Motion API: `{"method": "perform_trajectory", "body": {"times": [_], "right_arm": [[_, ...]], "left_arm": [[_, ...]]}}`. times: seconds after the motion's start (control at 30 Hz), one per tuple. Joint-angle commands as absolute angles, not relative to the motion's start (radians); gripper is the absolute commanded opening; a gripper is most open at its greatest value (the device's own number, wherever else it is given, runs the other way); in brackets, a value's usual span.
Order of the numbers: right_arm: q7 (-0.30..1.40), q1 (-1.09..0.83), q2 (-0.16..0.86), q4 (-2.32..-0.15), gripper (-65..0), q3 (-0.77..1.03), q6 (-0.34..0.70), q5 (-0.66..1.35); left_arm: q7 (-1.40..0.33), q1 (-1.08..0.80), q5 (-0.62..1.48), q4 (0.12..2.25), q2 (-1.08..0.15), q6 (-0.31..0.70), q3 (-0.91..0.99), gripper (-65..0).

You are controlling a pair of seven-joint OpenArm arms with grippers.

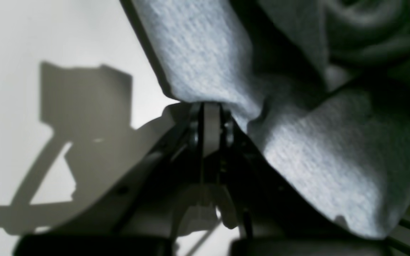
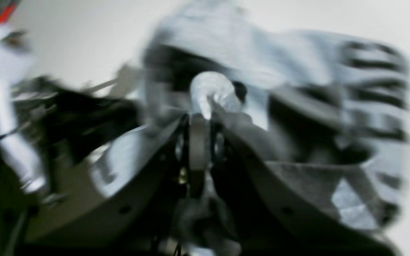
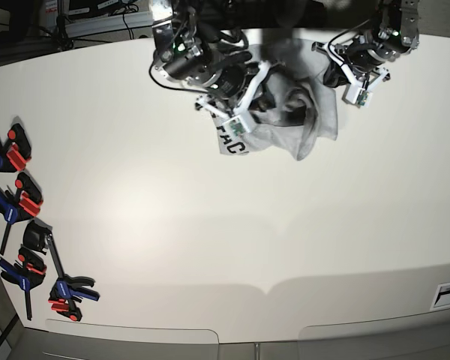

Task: Fold the T-shirt properly
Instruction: 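Press and flatten the folded bundle with both grippers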

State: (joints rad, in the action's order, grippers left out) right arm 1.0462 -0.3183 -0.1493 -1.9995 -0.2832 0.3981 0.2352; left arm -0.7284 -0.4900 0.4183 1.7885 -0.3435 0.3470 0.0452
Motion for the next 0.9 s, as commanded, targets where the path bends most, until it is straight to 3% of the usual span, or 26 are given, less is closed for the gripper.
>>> {"method": "perform_trajectory", "body": {"times": [0.0, 0.27, 0.53, 0.6, 0.67, 0.87], "right_arm": [[1.036, -0.313, -0.157, -2.016, -65.0, -0.309, 0.429, 0.267], [1.126, -0.314, -0.157, -2.016, -65.0, -0.506, 0.496, 0.281], [1.144, -0.314, -0.157, -2.016, -65.0, -0.536, 0.57, 0.418], [1.14, -0.314, -0.157, -2.016, -50.3, -0.536, 0.57, 0.426], [1.124, -0.313, -0.157, -2.016, -42.6, -0.536, 0.57, 0.427], [1.089, -0.289, -0.157, -2.059, -42.7, -0.536, 0.57, 0.397]], "left_arm": [[-0.731, -0.493, 0.413, 1.797, -0.35, 0.347, 0.046, -65.0], [-0.731, -0.493, 0.413, 1.797, -0.35, 0.347, 0.046, -65.0], [-0.731, -0.493, 0.413, 1.798, -0.35, 0.347, 0.046, -65.0], [-0.731, -0.493, 0.413, 1.798, -0.35, 0.347, 0.046, -65.0], [-0.727, -0.492, 0.412, 1.8, -0.35, 0.347, 0.046, -65.0], [-0.732, -0.476, 0.391, 1.862, -0.369, 0.347, 0.046, -65.0]]}}
